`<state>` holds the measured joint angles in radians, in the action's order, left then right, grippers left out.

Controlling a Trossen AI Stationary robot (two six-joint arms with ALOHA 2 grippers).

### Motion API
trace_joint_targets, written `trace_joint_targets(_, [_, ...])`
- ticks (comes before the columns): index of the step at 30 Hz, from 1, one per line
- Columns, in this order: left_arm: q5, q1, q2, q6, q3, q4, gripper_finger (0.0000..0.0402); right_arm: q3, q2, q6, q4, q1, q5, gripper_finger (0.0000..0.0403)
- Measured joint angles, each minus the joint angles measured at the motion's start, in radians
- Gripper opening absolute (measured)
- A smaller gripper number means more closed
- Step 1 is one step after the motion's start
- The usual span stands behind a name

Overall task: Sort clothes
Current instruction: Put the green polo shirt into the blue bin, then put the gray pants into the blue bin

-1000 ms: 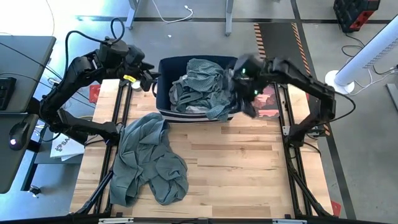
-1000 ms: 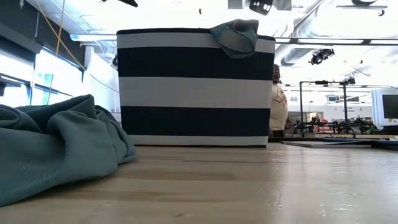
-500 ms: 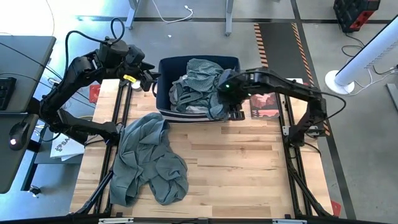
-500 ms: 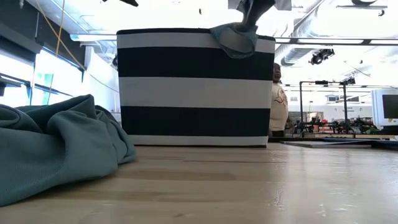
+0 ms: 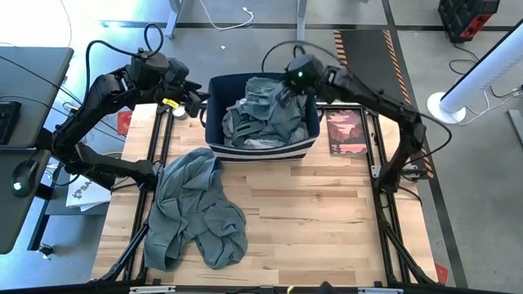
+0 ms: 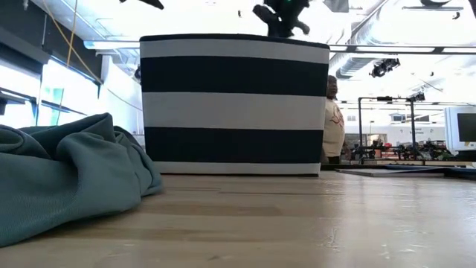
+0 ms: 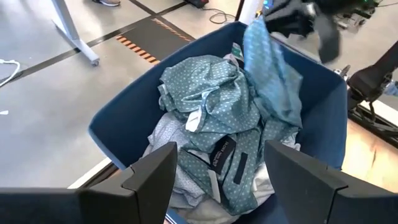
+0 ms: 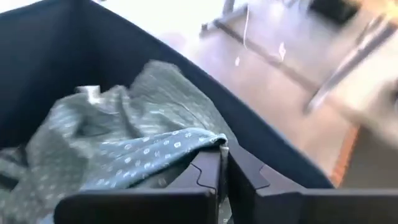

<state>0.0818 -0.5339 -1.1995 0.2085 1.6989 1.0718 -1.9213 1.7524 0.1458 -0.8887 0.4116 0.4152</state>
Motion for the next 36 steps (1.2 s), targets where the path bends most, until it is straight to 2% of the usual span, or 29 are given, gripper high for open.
trace_joint_targets(3, [0.003, 0.0, 0.0, 0.018, 0.0, 0.0, 0.0238, 0.0, 0.029, 0.031, -0.097, 0.043, -0.169, 0.0025])
trace_joint_targets(6, [0.007, 0.0, 0.0, 0.023, 0.0, 0.001, 0.0238, 0.0, 0.077, -0.022, -0.19, 0.048, -0.277, 0.005])
trace_joint_targets(10, [0.008, 0.0, 0.0, 0.016, 0.0, 0.008, 0.0238, 0.0, 0.111, -0.053, -0.228, 0.049, -0.36, 0.0106])
trace_joint_targets(14, [0.008, 0.0, 0.0, 0.007, 0.0, 0.031, 0.0238, -0.023, 0.093, 0.031, -0.233, 0.054, -0.39, 0.0153])
trace_joint_targets(19, [0.008, 0.0, 0.0, -0.001, 0.0, 0.066, 0.0238, -0.087, 0.014, 0.019, -0.197, 0.025, -0.406, 0.0165])
trace_joint_targets(23, [0.008, 0.0, 0.0, -0.001, 0.0, 0.081, 0.0238, -0.107, -0.046, -0.012, -0.15, -0.025, -0.377, 0.0165])
trace_joint_targets(30, [0.008, 0.0, 0.0, 0.067, 0.0, 0.12, 0.0238, -0.109, -0.157, 0.134, -0.005, -0.134, -0.358, 0.0165])
trace_joint_targets(33, [0.006, 0.0, -0.002, 0.088, 0.0, 0.147, 0.0238, -0.109, -0.185, 0.168, 0.026, -0.195, -0.321, 0.0165])
trace_joint_targets(36, [-0.046, 0.004, -0.002, 0.074, 0.0, 0.187, 0.0238, -0.101, -0.209, 0.189, 0.015, -0.275, -0.262, 0.0165])
